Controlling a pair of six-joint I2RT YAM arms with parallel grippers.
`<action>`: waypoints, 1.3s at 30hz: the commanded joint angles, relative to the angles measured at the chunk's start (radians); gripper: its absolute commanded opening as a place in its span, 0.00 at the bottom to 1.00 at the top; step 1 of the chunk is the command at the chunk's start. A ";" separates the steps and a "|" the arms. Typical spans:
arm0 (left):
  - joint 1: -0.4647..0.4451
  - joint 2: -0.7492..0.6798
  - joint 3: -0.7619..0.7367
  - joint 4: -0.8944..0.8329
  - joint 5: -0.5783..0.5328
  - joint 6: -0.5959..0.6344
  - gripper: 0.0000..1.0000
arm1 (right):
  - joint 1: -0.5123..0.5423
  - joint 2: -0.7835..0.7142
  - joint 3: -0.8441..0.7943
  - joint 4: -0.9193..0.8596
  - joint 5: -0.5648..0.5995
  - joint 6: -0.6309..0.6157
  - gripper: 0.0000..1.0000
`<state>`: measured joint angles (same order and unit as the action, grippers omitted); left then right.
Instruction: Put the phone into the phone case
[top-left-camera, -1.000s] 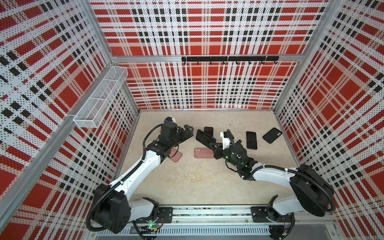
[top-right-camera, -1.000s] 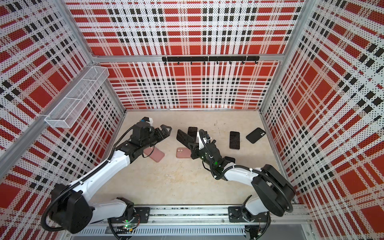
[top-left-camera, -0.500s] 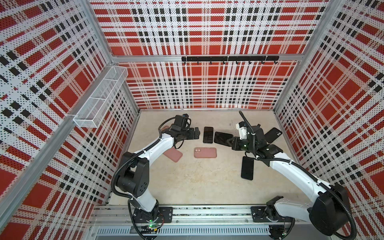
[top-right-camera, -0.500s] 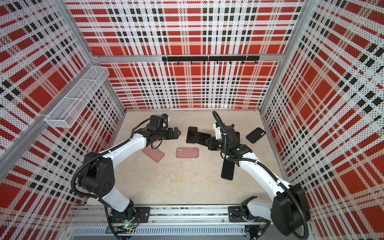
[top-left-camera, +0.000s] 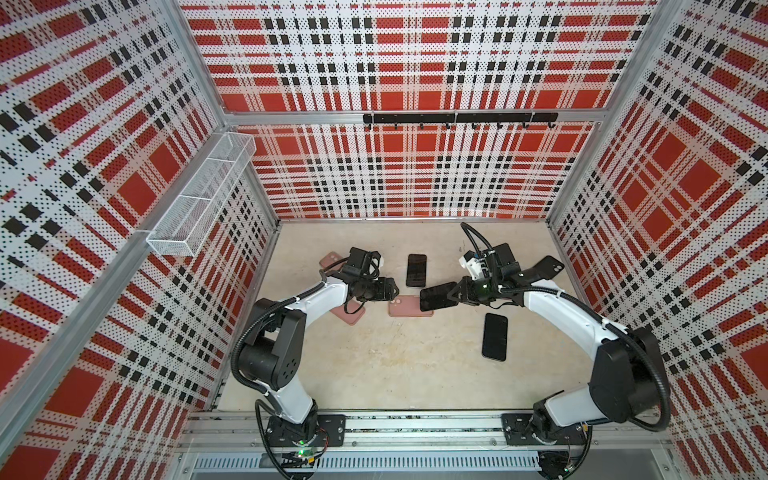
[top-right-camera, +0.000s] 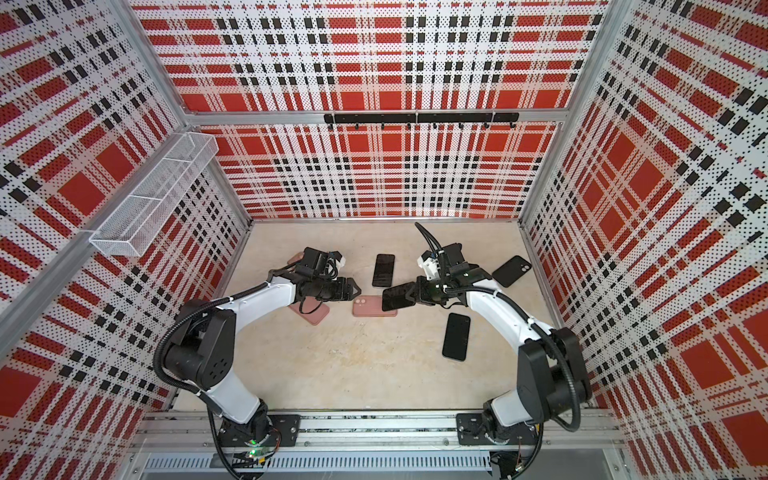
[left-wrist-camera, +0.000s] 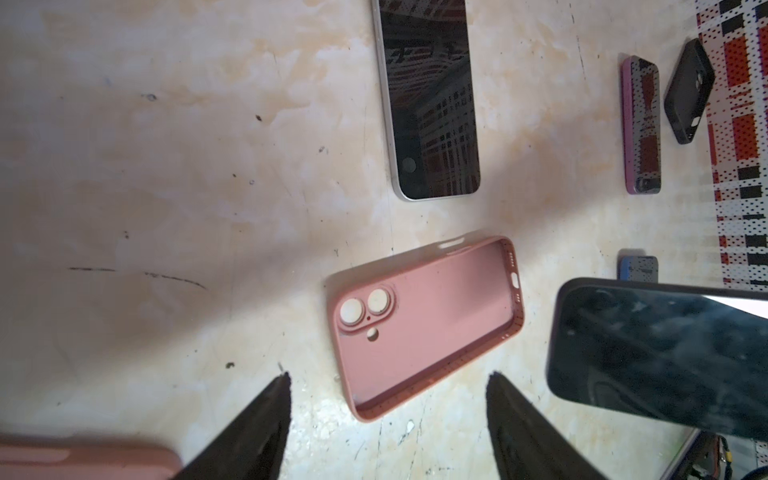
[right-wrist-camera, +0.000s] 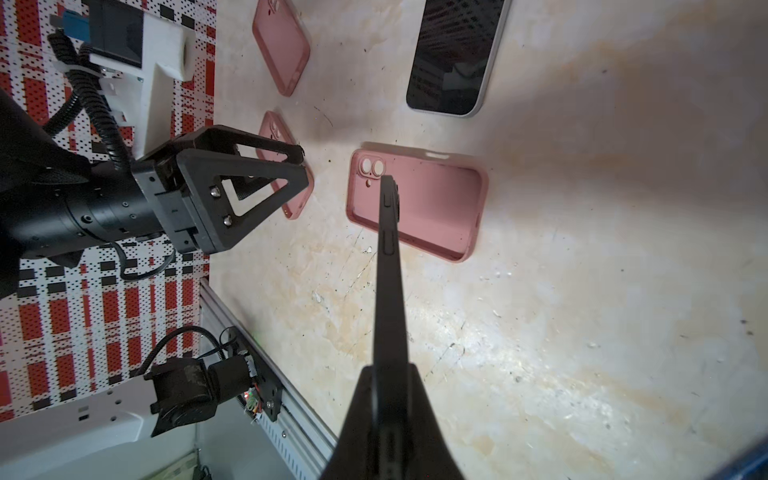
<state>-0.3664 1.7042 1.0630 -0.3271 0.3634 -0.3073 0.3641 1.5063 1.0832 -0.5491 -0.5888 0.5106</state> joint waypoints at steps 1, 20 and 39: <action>0.009 0.041 -0.004 0.012 0.053 0.017 0.73 | -0.001 0.050 0.040 0.060 -0.087 0.015 0.00; 0.007 0.126 -0.001 0.000 0.052 0.021 0.66 | -0.003 0.266 0.092 0.150 -0.156 0.035 0.00; -0.003 0.171 -0.016 0.046 0.132 -0.022 0.57 | -0.002 0.375 0.105 0.138 -0.162 0.032 0.00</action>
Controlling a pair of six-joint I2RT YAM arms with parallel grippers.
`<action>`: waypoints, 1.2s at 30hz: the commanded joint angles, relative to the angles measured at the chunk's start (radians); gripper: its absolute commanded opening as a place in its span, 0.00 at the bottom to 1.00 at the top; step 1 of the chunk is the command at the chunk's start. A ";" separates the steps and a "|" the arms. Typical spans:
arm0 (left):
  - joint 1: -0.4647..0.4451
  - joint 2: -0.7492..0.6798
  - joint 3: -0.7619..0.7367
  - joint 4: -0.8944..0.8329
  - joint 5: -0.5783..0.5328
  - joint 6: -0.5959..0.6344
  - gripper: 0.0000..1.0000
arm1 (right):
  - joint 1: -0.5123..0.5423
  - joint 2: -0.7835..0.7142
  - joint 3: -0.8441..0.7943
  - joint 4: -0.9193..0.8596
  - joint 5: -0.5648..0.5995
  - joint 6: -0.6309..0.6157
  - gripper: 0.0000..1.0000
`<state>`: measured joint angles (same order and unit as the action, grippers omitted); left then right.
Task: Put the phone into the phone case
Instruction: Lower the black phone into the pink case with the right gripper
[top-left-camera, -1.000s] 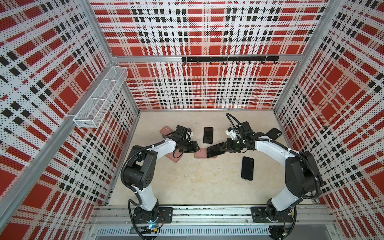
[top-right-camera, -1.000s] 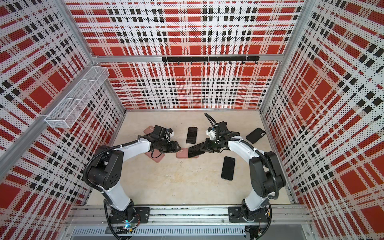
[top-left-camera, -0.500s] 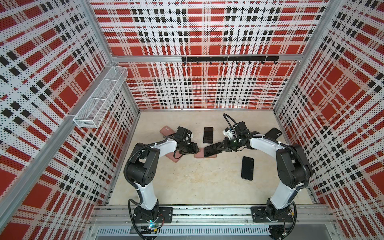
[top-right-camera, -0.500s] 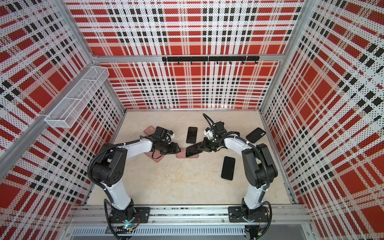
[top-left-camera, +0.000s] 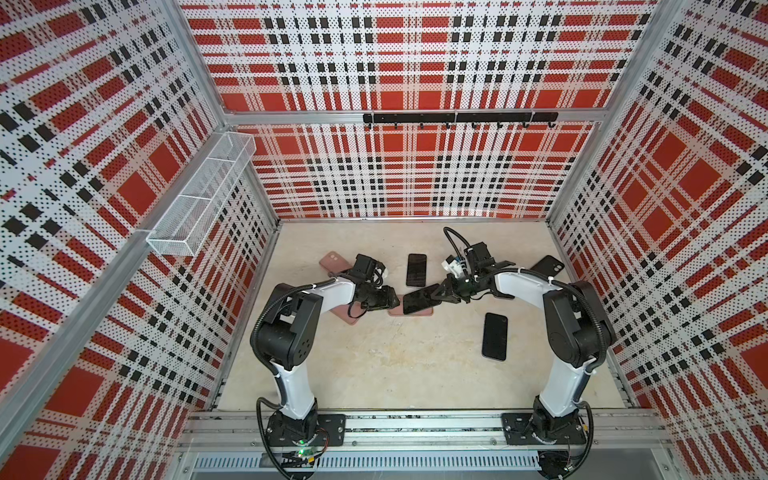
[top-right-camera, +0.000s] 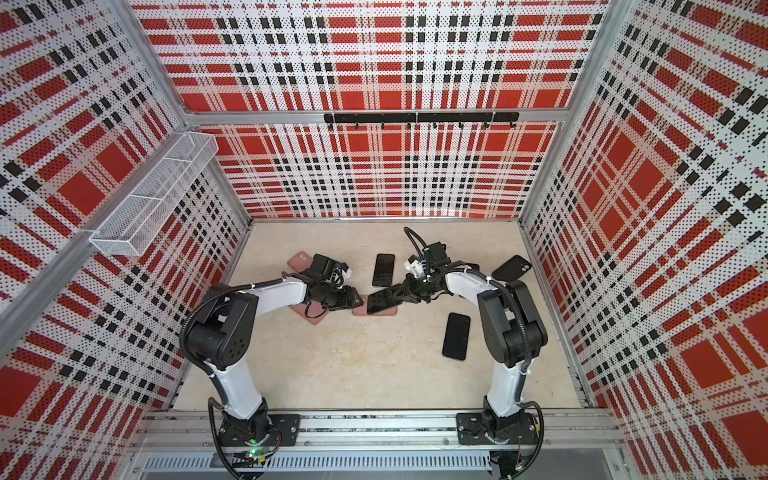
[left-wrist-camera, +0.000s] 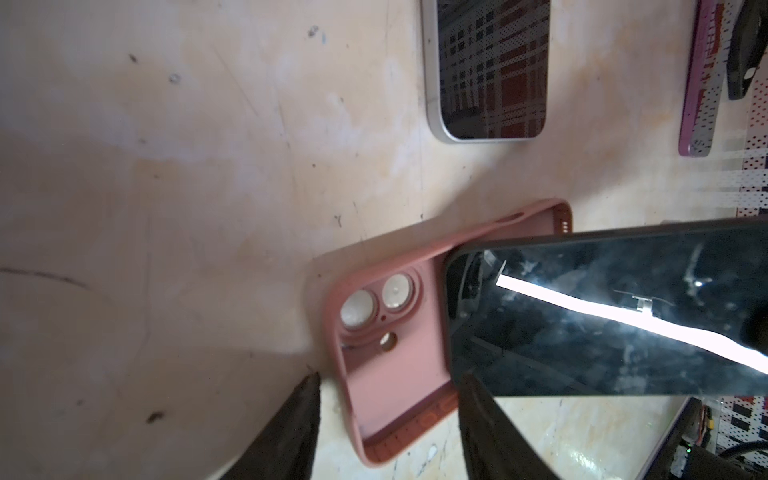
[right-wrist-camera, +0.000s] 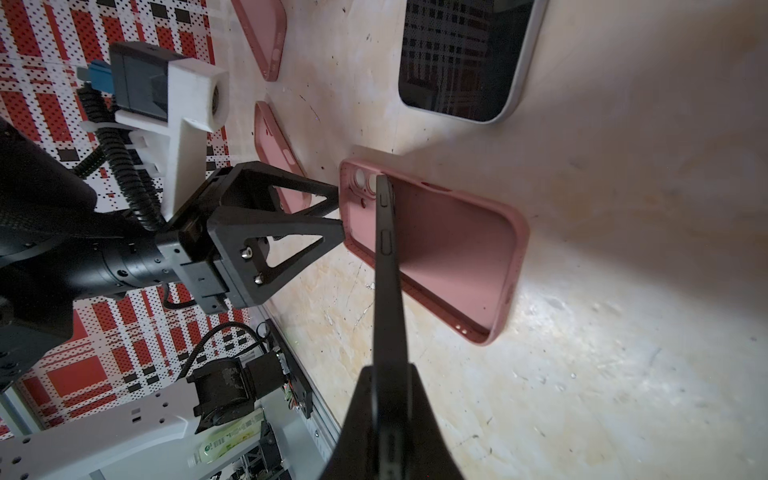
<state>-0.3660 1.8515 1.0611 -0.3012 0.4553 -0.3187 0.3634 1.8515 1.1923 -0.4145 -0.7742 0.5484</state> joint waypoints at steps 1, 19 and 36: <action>-0.003 0.026 -0.014 0.023 0.046 -0.012 0.57 | 0.000 0.035 -0.008 0.011 0.019 -0.002 0.00; -0.011 0.026 -0.023 0.042 0.067 -0.032 0.62 | 0.046 0.134 -0.046 0.178 -0.023 0.105 0.01; -0.021 0.013 -0.017 0.025 0.026 -0.018 0.73 | 0.062 0.171 -0.007 0.106 0.022 0.057 0.20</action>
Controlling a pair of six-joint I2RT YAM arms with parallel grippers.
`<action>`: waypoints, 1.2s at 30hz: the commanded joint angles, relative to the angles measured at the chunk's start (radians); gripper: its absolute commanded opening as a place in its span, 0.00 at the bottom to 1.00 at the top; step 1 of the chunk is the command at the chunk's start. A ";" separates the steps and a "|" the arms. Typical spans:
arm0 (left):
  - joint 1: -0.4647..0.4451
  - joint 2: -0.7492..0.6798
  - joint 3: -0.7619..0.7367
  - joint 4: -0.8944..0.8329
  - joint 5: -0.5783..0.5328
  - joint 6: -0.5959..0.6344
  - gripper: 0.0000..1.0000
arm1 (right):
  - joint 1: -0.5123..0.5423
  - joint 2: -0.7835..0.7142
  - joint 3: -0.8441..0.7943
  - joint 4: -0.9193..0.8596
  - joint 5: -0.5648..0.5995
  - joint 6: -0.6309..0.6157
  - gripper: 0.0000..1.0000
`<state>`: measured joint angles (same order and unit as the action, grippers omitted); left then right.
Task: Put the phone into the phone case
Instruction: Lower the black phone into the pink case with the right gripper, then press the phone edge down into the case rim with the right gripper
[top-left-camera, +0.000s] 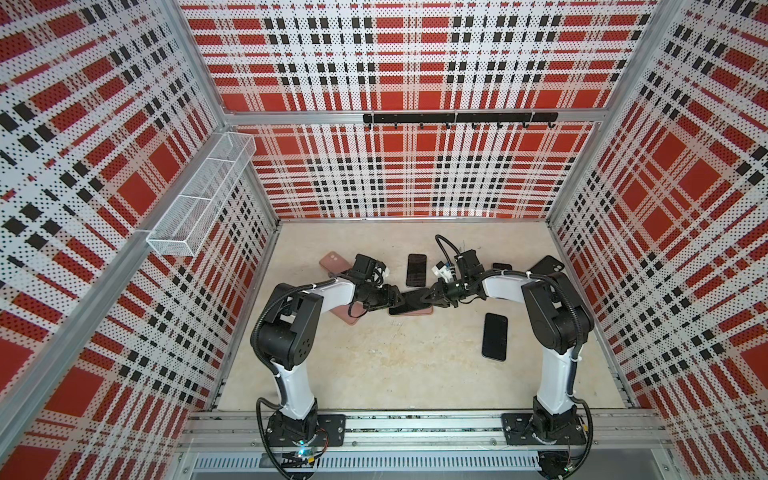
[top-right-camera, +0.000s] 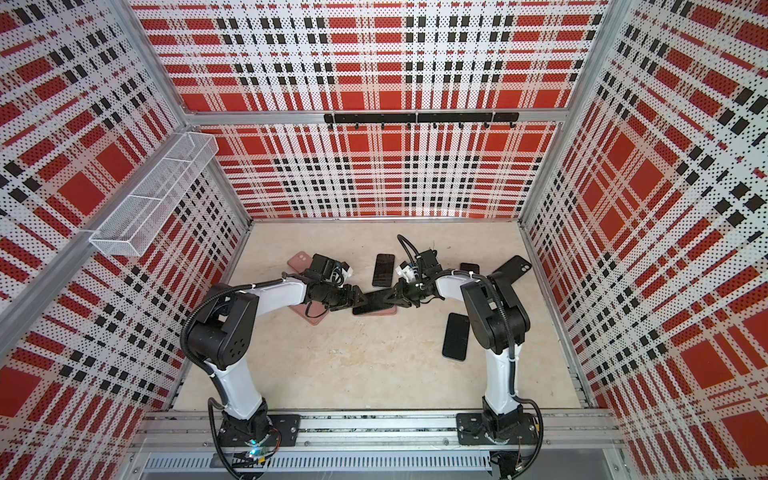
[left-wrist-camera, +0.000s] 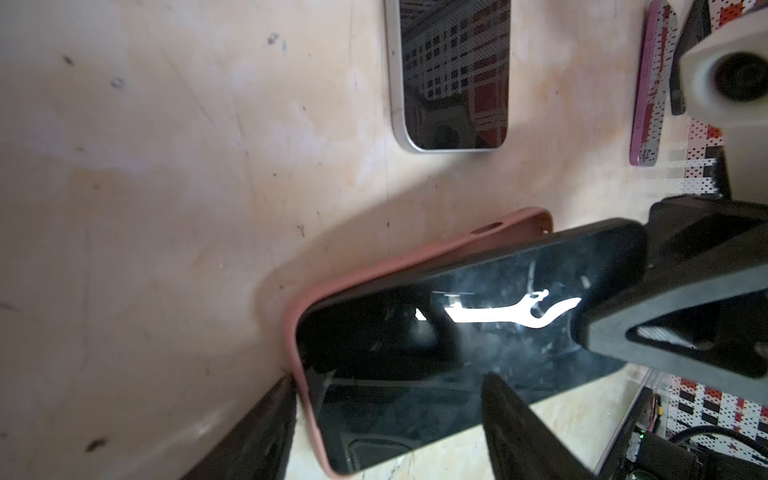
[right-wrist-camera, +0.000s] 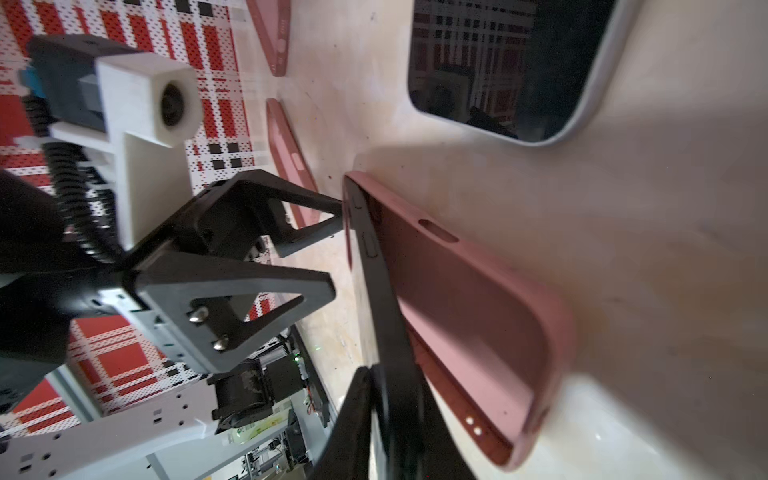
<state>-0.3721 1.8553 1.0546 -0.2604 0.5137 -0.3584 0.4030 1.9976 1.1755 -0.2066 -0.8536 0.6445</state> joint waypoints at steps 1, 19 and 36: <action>-0.016 0.008 -0.009 -0.021 -0.043 0.025 0.72 | 0.021 0.022 0.019 -0.120 0.115 -0.050 0.21; -0.030 0.028 0.005 -0.060 -0.127 0.050 0.66 | 0.042 -0.047 0.188 -0.456 0.386 -0.179 0.37; -0.030 0.040 0.007 -0.061 -0.120 0.047 0.60 | 0.061 -0.033 0.132 -0.406 0.386 -0.169 0.15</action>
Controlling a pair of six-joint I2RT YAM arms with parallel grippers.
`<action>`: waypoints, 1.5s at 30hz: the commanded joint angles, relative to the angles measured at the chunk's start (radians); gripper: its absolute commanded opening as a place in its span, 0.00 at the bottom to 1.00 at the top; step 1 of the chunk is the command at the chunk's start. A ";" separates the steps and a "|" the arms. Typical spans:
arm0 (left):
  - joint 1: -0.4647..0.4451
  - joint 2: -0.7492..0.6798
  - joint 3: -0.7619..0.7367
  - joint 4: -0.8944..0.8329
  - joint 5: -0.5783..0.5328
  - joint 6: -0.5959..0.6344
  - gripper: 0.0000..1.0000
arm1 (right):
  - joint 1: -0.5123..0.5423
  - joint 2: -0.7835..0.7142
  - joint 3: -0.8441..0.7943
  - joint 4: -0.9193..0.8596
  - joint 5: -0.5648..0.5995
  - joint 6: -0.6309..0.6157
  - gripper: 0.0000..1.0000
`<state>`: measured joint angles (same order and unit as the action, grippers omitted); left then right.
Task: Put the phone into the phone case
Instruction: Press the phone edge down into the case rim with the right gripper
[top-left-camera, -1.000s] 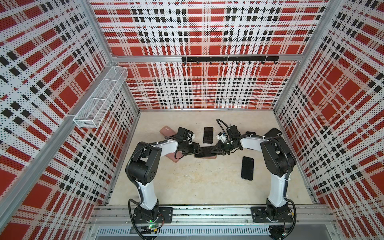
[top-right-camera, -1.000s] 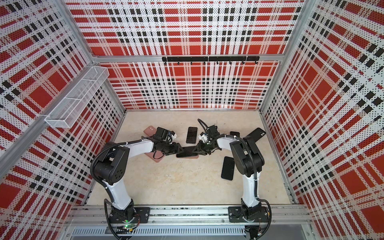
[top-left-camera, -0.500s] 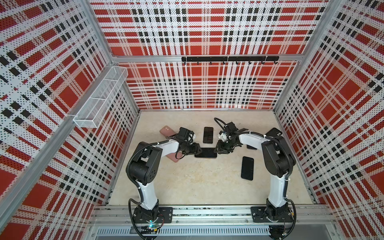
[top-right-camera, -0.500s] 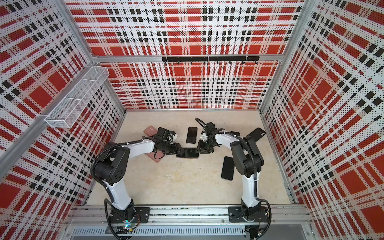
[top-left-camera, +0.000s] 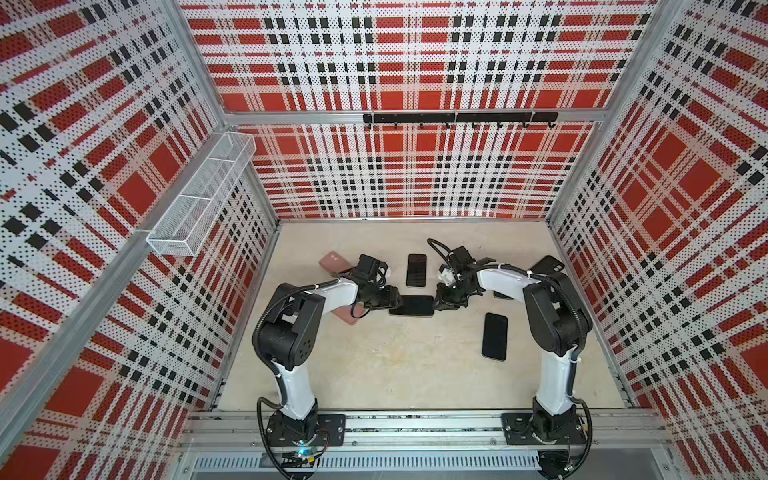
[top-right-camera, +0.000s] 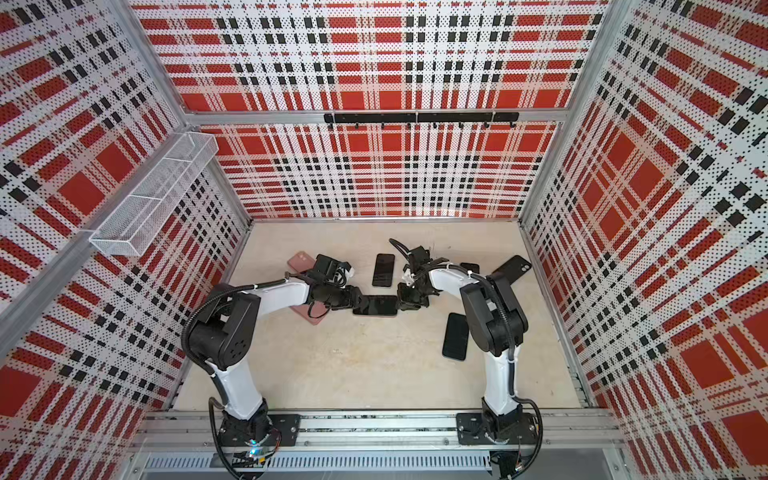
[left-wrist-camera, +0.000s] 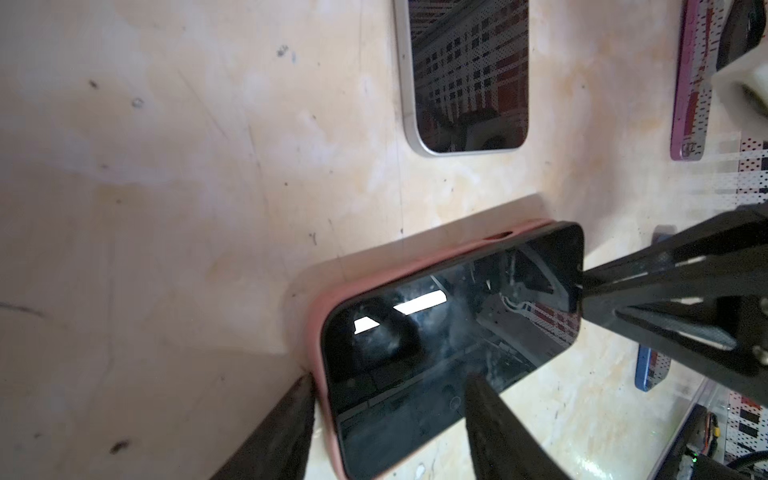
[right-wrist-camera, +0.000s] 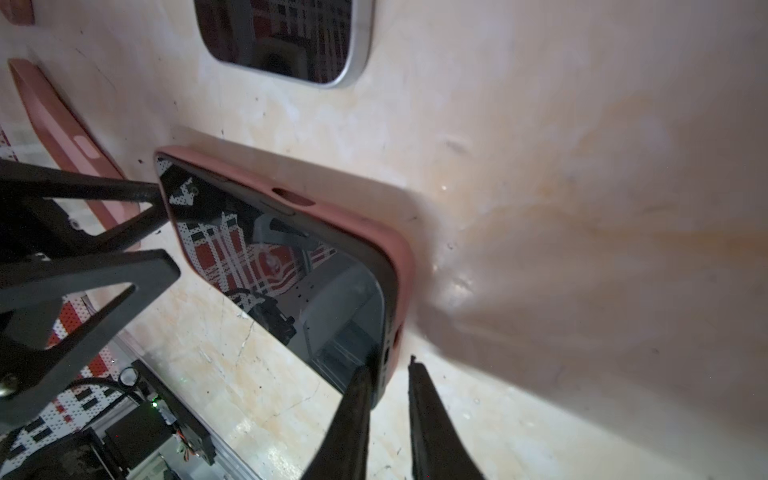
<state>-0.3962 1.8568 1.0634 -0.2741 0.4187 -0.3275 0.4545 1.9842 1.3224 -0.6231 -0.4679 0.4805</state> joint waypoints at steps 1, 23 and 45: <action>-0.006 0.038 -0.001 -0.048 -0.023 0.016 0.60 | 0.011 -0.018 -0.018 0.011 -0.001 -0.003 0.14; -0.049 0.081 -0.014 -0.024 0.040 -0.012 0.51 | 0.165 0.066 -0.134 0.024 0.065 0.123 0.10; -0.043 0.049 -0.015 -0.007 0.026 -0.022 0.51 | 0.251 0.189 -0.132 -0.086 0.267 0.144 0.09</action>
<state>-0.4000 1.8709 1.0721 -0.2691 0.4099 -0.3553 0.6109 1.9583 1.2827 -0.5934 -0.1600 0.6552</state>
